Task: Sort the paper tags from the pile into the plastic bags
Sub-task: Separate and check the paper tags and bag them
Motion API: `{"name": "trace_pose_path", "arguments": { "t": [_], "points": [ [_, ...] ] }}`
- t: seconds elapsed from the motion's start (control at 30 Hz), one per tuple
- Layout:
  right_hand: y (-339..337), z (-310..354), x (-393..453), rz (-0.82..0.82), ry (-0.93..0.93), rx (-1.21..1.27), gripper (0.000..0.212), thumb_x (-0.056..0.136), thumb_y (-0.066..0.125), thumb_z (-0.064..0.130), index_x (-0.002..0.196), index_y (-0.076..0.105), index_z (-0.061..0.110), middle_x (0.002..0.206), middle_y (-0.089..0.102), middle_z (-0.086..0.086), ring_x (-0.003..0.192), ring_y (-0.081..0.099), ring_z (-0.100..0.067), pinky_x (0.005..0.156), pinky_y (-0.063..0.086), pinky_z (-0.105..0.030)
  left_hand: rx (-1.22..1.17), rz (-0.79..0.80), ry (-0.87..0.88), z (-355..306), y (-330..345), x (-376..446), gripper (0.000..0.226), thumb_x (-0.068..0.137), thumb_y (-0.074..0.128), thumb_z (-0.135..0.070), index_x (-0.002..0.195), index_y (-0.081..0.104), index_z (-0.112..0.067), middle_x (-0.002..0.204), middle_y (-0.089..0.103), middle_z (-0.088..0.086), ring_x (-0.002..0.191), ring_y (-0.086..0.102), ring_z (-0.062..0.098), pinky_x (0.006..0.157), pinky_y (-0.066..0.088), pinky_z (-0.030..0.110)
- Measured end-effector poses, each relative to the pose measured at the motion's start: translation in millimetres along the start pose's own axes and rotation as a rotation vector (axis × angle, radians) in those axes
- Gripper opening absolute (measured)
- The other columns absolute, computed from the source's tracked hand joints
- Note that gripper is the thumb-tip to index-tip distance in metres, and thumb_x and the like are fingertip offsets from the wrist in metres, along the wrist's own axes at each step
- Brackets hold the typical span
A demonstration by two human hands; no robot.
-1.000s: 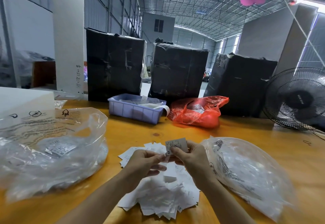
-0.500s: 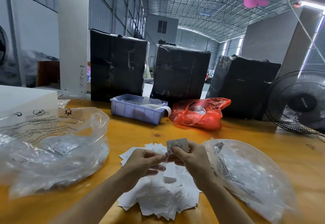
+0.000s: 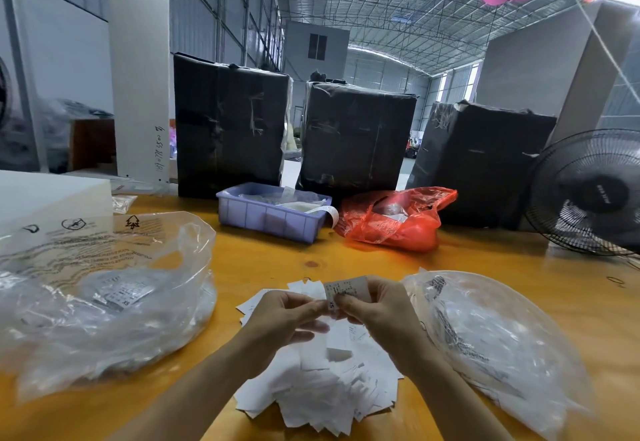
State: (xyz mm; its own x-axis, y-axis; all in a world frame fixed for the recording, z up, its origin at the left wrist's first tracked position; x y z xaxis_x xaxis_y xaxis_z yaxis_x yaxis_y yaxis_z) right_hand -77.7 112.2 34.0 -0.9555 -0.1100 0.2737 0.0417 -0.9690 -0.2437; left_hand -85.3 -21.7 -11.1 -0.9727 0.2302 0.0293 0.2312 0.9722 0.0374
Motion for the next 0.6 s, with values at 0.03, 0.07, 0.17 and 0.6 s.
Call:
{"name": "trace_pose_path", "arguments": {
  "t": [0.03,0.07,0.17,0.6],
  "points": [
    [2,-2,0,0.029,0.038,0.036,0.005,0.083,0.068,0.004,0.084,0.069,0.009,0.074,0.072,-0.011,0.066,0.068,-0.016,0.06,0.051,-0.021,-0.002,-0.011,0.003,-1,-1,0,0.033,0.07,0.069,-0.037,0.091,0.075,-0.012,0.09,0.075,0.004,0.077,0.071,0.011,0.064,0.048,0.02],
    [3,-5,0,0.055,0.082,0.079,0.005,0.084,0.068,0.007,0.084,0.07,0.011,0.074,0.073,-0.008,0.067,0.069,-0.015,0.061,0.051,-0.02,-0.001,-0.016,0.01,-2,-2,0,0.032,0.07,0.068,-0.037,0.09,0.075,-0.012,0.088,0.075,0.005,0.076,0.071,0.011,0.065,0.048,0.021],
    [1,-12,0,0.08,0.152,0.101,0.003,0.084,0.068,0.013,0.085,0.071,0.014,0.073,0.073,-0.001,0.066,0.069,-0.011,0.062,0.05,-0.019,0.03,-0.017,0.031,-5,-3,0,0.025,0.073,0.068,-0.033,0.088,0.075,-0.014,0.084,0.075,0.004,0.076,0.071,0.011,0.064,0.048,0.02],
    [4,-17,-2,0.217,0.194,-0.147,0.012,0.084,0.069,0.013,0.092,0.066,0.004,0.069,0.065,-0.003,0.055,0.06,-0.006,0.055,0.047,-0.019,0.079,0.026,0.0,-5,1,-3,0.016,0.085,0.065,-0.024,0.089,0.074,-0.012,0.076,0.074,0.001,0.072,0.069,0.009,0.061,0.05,0.019]
  ]
}}
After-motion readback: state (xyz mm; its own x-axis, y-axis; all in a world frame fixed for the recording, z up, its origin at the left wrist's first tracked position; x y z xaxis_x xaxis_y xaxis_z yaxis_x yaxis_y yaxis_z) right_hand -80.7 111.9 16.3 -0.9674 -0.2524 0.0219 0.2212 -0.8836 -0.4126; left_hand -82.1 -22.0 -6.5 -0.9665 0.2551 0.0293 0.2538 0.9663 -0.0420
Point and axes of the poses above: each hand's wrist, its own x-axis towards the middle knuckle, its own y-axis out of the palm, z = x × y, the point moved 9 cm from there along x, towards the middle knuckle
